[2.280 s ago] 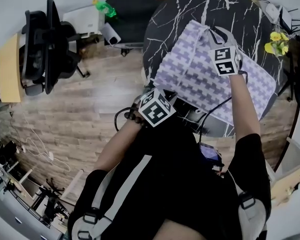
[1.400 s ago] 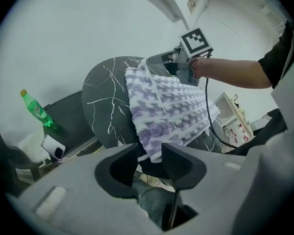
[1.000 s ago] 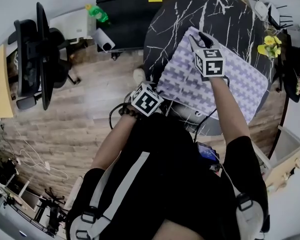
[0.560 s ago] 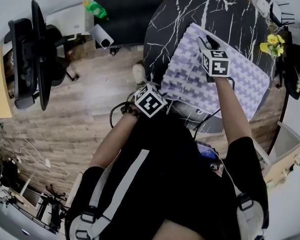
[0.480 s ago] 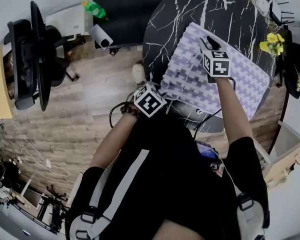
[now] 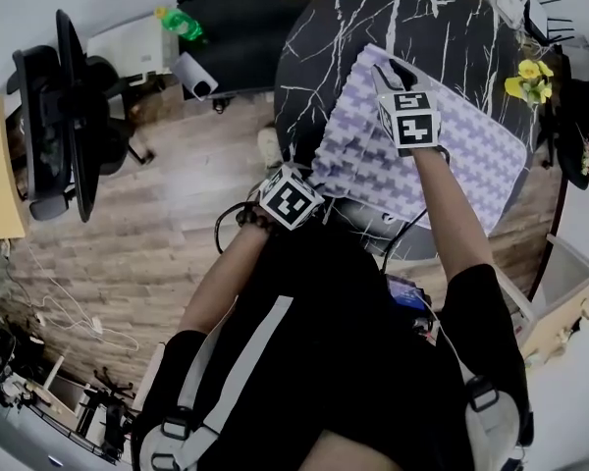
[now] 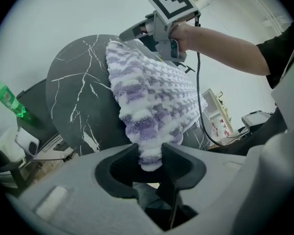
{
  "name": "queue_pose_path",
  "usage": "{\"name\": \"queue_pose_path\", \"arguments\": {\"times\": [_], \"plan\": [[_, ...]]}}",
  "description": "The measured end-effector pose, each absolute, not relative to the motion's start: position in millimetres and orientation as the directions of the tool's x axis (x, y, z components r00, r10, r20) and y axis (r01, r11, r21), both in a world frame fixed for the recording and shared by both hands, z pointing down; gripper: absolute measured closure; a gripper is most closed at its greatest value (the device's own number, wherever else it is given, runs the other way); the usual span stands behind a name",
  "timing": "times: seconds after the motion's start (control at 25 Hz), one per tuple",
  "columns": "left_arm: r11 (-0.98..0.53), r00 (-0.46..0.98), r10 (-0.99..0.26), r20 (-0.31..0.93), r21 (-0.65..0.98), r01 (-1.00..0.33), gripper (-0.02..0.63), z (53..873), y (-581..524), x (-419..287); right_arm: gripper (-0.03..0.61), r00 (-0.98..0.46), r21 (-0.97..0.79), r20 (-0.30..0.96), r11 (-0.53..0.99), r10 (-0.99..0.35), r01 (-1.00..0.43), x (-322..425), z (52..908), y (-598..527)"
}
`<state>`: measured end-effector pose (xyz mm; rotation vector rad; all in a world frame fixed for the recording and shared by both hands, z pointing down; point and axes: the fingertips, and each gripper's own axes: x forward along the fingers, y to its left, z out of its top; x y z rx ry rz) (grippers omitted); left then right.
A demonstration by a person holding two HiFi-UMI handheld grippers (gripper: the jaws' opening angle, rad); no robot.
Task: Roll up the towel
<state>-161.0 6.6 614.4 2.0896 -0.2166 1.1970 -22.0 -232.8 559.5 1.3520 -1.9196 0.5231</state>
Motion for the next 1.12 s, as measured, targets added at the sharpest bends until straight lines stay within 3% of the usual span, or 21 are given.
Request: {"name": "queue_pose_path", "arguments": {"times": [0.24, 0.52, 0.64, 0.68, 0.72, 0.76, 1.12], "plan": [[-0.726, 0.585, 0.159, 0.795, 0.496, -0.477, 0.448, 607, 4, -164, 0.427, -0.210, -0.048, 0.805, 0.291, -0.555, -0.956, -43, 581, -245], [-0.699, 0.591, 0.178, 0.787, 0.524, -0.487, 0.446, 611, 7, -157, 0.390, -0.099, 0.031, 0.860, 0.245, -0.500, -0.969, -37, 601, -252], [-0.738, 0.552, 0.172, 0.816, 0.478, -0.476, 0.454, 604, 24, -135, 0.450, -0.090, 0.047, 0.868, 0.261, -0.488, -0.964, -21, 594, -237], [-0.744, 0.545, 0.164, 0.822, 0.466, -0.479, 0.474, 602, 27, -130, 0.505, -0.094, 0.051, 0.860, 0.268, -0.501, -0.962, -17, 589, -236], [-0.742, 0.545, 0.156, 0.824, 0.462, -0.486, 0.531, 601, 28, -127, 0.523, -0.106, 0.049, 0.851, 0.278, -0.515, -0.959, -16, 584, -236], [-0.736, 0.551, 0.150, 0.821, 0.465, -0.492, 0.539, 599, 29, -126, 0.538, -0.124, 0.041, 0.840, 0.290, -0.528, -0.956, -19, 579, -238], [-0.656, 0.592, 0.055, 0.804, 0.476, -0.585, 0.568, 580, 4, -168, 0.554, -0.234, -0.028, 0.793, 0.350, -0.563, -0.936, -68, 558, -268]]}}
